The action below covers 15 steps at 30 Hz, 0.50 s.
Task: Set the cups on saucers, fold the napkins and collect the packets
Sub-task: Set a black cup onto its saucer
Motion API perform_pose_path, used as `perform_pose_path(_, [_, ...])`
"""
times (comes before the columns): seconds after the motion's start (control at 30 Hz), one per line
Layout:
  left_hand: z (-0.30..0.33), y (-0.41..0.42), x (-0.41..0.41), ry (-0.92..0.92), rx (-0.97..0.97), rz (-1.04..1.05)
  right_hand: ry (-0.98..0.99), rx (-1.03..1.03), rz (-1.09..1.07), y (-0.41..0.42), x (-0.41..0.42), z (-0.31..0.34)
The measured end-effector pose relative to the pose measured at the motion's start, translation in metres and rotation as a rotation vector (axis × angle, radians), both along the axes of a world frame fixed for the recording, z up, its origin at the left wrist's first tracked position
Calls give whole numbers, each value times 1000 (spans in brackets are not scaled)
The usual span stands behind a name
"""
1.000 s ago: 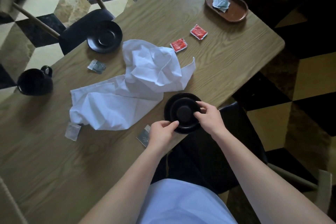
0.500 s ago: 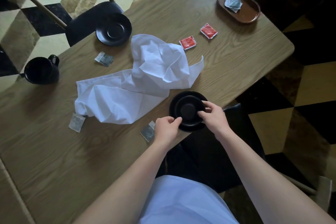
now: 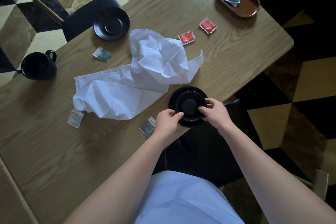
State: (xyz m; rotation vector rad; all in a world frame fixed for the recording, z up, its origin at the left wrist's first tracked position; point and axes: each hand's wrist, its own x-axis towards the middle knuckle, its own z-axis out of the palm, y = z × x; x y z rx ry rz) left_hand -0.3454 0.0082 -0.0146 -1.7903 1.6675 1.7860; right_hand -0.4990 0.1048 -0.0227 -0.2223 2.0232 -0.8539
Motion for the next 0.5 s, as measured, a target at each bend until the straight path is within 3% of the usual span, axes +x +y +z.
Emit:
perform_pose_path(0.3, [-1,-7,3,23,0,-14,5,94,81,-7,-6,4])
perform_pose_path(0.5, [19,-31,21,49,-99,140,266,144,202,-32,-23,41])
